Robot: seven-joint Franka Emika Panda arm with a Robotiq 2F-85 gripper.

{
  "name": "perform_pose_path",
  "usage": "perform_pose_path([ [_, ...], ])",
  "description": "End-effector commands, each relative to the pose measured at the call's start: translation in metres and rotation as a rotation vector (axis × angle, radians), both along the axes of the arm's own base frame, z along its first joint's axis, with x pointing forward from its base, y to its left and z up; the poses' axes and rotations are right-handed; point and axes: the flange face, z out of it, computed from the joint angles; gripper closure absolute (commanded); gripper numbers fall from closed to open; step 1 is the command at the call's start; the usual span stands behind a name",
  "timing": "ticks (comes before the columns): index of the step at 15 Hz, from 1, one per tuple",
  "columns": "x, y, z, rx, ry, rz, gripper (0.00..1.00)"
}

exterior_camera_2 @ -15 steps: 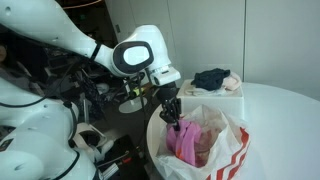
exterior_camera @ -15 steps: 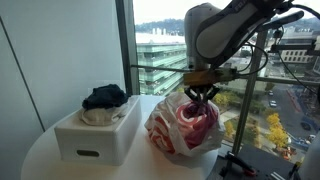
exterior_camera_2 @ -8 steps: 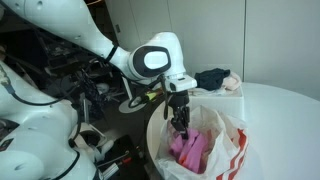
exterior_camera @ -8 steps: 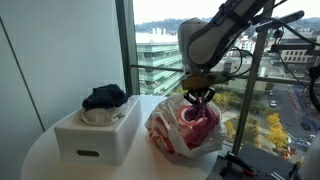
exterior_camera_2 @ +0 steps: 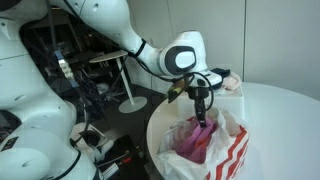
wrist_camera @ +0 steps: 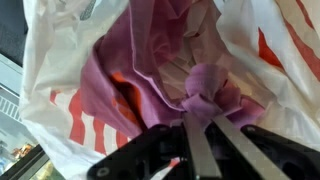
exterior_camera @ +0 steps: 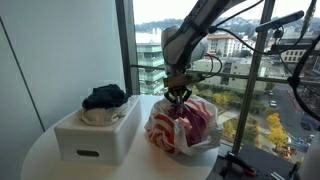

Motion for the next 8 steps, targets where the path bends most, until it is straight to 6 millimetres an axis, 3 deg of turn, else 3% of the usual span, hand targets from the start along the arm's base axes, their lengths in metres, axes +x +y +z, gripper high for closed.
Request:
perform_pose_path([
  [1, 0.022, -0.015, -0.048, 0.080, 0.055, 0.001, 0.98],
  [4, 0.035, -0.023, -0.068, 0.076, 0.052, 0.012, 0.97],
  [5, 0.037, -0.023, -0.065, 0.067, 0.052, 0.018, 0.65],
  [6, 0.033, -0.018, -0.053, 0.076, 0.059, 0.041, 0.64],
  [8, 0.016, -0.011, -0.025, 0.079, 0.098, 0.076, 0.51],
])
